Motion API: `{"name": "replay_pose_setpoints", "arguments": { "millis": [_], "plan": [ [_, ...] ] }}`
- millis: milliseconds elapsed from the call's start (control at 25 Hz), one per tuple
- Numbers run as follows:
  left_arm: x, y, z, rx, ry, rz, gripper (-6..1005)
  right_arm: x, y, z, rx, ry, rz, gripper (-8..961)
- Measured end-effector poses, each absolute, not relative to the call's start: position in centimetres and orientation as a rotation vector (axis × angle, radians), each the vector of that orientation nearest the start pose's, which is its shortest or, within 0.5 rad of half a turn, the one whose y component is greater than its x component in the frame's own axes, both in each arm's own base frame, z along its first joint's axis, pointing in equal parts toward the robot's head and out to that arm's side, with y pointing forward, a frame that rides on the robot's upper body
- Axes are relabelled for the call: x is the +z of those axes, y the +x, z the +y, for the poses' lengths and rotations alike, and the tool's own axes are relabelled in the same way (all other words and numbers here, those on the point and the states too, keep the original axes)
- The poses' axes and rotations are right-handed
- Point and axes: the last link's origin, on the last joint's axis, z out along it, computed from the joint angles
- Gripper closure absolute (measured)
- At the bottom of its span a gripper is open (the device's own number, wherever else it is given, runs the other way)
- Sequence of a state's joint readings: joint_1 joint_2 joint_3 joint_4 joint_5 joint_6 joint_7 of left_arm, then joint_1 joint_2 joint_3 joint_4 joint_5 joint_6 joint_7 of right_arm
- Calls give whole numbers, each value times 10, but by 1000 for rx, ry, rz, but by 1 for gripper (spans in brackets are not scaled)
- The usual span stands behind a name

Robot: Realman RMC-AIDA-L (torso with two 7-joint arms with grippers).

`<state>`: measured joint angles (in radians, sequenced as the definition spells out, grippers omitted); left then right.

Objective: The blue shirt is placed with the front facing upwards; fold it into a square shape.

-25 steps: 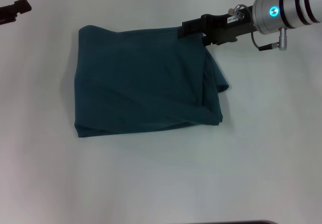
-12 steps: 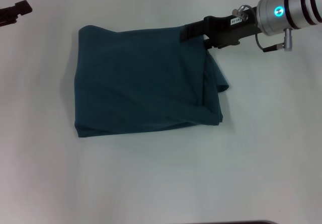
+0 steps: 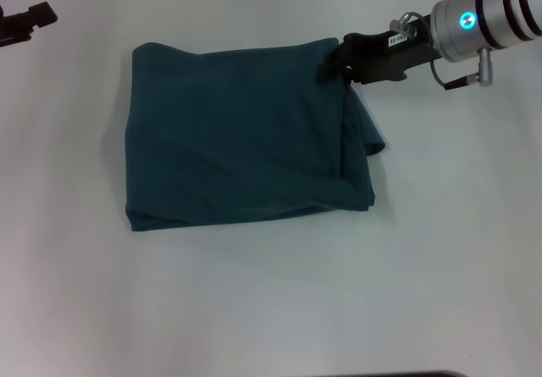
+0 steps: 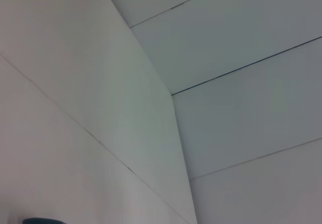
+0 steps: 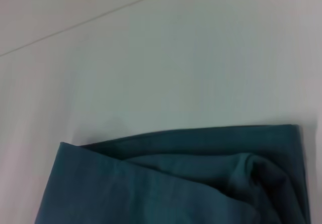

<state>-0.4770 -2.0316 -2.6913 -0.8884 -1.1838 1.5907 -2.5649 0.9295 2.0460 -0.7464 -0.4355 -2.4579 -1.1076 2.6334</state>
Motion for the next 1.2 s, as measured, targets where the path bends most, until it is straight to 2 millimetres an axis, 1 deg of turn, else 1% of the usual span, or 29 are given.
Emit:
{"name": "replay_pose_setpoints", "arguments": {
  "millis": [80,360,520,720,880,1200],
  "plan": [
    [99,-283,343,1277,2189,2189,126,-42,219,422,198,-2156,1850,386],
    [99,-282,344,1274,2192,2189,126,-40,218,422,197,-2163,1852,693],
    [99,-282,344,1273,2191,2190,126,-31,216,424,208,-2166,1859,852],
    [98,-283,344,1269,2191,2193,126,-16,208,428,235,-2179,1836,946],
    [96,-285,342,1266,2181,2197,126,-13,205,430,242,-2184,1820,930],
    [94,-286,340,1260,2175,2195,125,-1,198,445,269,-2163,1737,897]
  ]
}}
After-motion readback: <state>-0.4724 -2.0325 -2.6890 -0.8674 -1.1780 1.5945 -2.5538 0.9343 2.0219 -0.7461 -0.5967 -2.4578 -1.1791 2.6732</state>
